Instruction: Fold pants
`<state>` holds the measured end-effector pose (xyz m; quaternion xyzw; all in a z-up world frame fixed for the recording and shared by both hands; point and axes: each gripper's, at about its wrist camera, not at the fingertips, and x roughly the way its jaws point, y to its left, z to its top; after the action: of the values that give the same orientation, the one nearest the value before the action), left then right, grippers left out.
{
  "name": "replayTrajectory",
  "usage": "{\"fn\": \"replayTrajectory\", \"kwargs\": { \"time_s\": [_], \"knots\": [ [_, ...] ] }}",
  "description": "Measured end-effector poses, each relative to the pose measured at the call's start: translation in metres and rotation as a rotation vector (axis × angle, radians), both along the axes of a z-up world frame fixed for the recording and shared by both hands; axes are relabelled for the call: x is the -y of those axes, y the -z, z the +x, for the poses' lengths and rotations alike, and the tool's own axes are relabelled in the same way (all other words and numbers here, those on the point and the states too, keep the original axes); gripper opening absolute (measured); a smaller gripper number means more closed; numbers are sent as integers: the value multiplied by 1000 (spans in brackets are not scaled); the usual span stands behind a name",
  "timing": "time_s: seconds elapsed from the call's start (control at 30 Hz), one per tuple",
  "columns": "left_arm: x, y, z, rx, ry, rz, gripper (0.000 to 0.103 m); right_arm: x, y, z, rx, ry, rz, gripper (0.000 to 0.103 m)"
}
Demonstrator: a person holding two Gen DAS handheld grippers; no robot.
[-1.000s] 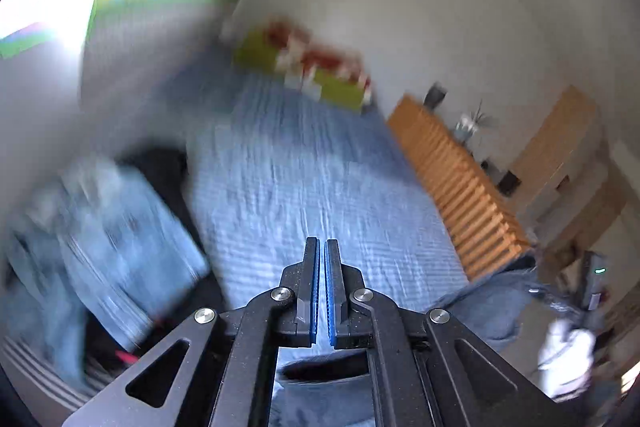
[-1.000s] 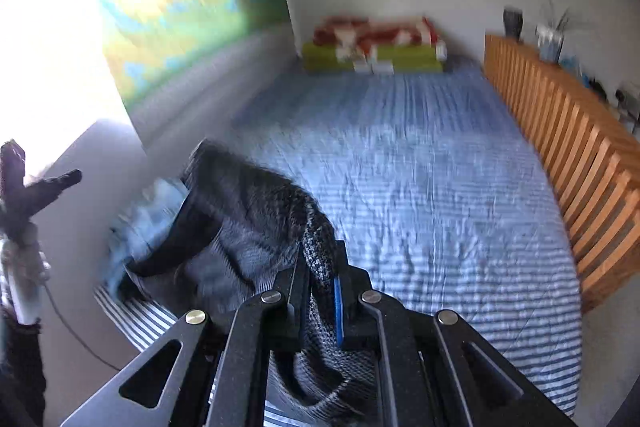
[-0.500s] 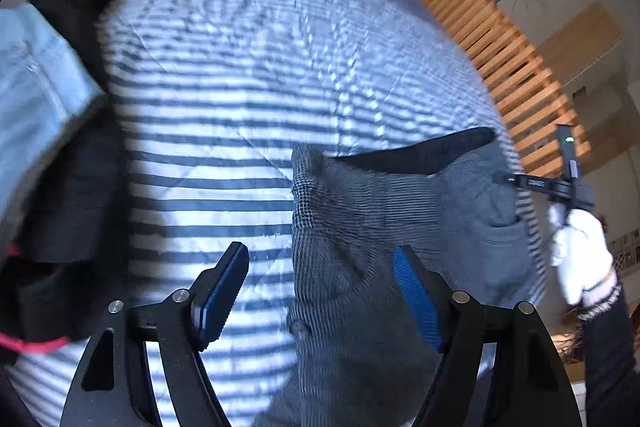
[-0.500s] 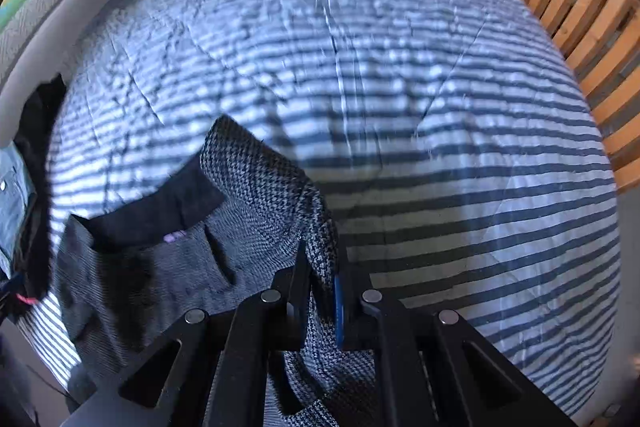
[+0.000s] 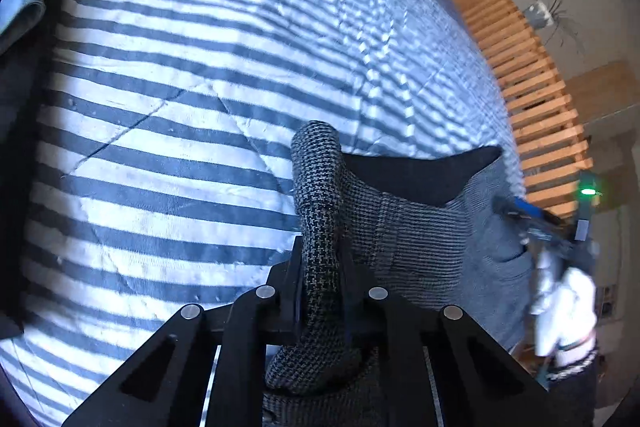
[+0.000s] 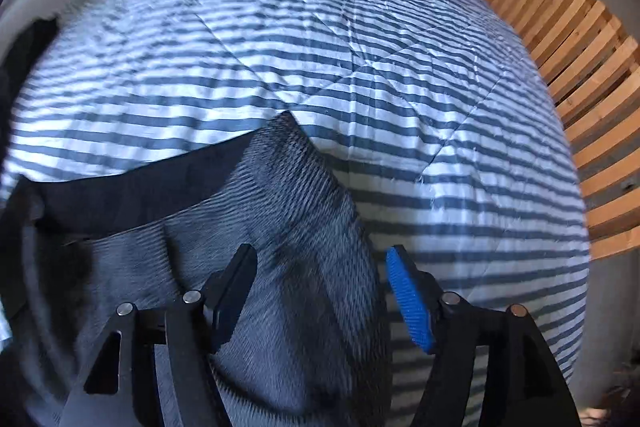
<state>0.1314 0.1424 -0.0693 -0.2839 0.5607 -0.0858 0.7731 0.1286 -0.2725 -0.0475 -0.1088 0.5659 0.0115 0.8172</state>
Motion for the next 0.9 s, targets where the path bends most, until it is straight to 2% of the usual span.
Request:
{"fn": "replayTrajectory", "kwargs": {
  "time_s": [0.03, 0.07, 0.23, 0.3, 0.37, 0.47, 0.53, 0.57, 0.6, 0.67, 0.7, 0.77, 0.8, 0.83, 0.9],
  "knots": [
    [-1, -5, -2, 14, -2, 0, 13, -1, 6, 4, -12, 4, -14, 24],
    [-2, -10, -3, 31, 1, 10, 13, -2, 12, 7, -37, 8, -4, 15],
    [-9, -24, -9, 52, 19, 34, 13, -2, 0, -4, 9, -16, 25, 9],
    [-14, -31, -15, 66, 8, 11, 13, 8, -16, -12, 33, 6, 106, 9],
    [-15, -46, -23, 99, 2, -21, 13, 17, -45, -29, 81, 12, 189, 8],
    [-20, -93, -50, 190, 12, -30, 12, 28, -101, -69, 165, -6, 288, 8],
    [-29, -136, -74, 259, 3, -23, 8, 33, -144, -102, 231, -13, 318, 8],
    [-35, -159, -85, 295, -7, -18, 0, 36, -166, -118, 263, -20, 332, 8],
    [-47, -193, -102, 355, -44, -3, 0, 41, -189, -134, 300, -19, 340, 8],
    [-65, -243, -129, 465, -81, 15, 0, 46, -227, -162, 336, -28, 389, 8],
    [-71, -271, -144, 534, -90, 70, 0, 45, -237, -167, 335, -35, 412, 8],
    [-76, -286, -149, 516, -92, 96, 0, 36, -253, -179, 342, -35, 374, 8],
    [-78, -284, -146, 478, -80, 74, 0, 26, -252, -179, 337, -46, 322, 8],
    [-77, -277, -142, 440, -70, 59, 0, 19, -247, -177, 325, -50, 284, 8],
    [-68, -249, -131, 333, -19, 36, 0, 10, -232, -171, 283, -43, 272, 8]
  ]
}}
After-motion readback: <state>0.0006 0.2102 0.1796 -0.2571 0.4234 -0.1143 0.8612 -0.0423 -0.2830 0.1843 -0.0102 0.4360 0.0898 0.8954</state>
